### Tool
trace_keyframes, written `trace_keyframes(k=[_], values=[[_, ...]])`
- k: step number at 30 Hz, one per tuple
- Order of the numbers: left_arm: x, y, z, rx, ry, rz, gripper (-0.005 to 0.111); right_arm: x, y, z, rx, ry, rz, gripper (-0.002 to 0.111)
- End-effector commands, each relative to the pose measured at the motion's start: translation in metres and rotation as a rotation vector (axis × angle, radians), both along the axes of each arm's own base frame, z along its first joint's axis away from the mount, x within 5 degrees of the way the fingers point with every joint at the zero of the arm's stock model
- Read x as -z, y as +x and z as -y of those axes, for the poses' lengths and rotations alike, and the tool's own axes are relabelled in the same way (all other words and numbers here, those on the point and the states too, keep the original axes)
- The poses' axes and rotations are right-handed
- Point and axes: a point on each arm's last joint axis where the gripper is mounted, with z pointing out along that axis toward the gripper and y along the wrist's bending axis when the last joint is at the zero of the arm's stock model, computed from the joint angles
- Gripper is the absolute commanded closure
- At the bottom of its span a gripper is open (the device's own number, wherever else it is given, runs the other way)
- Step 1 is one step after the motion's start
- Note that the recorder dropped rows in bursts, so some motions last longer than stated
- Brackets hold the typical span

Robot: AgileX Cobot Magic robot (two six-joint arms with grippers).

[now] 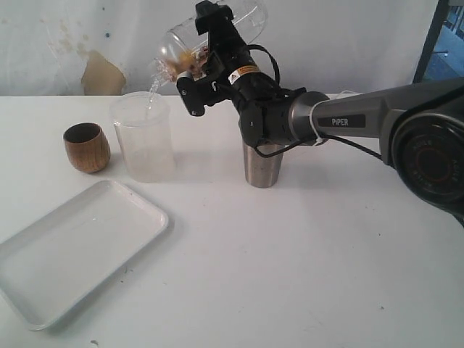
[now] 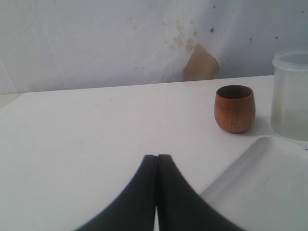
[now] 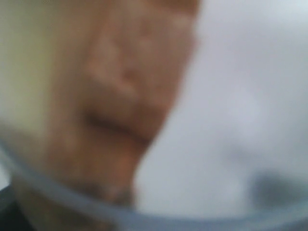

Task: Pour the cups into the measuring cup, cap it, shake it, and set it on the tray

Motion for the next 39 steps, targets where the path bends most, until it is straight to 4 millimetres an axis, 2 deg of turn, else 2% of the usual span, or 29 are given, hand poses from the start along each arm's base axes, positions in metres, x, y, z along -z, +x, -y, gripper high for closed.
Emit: trace_keyframes(k=[1, 39], values=[[0.0009, 0.0000, 0.0003, 0.006, 0.005, 0.006, 0.107, -0.0183, 0.0012, 0.0054, 0.021, 0.019, 0.084, 0.108], [0.0009, 0.0000, 0.0003, 0.006, 0.005, 0.006, 0.107, -0.0218, -0.0006, 0.0040, 0.007, 0.008, 0.134, 0.108]])
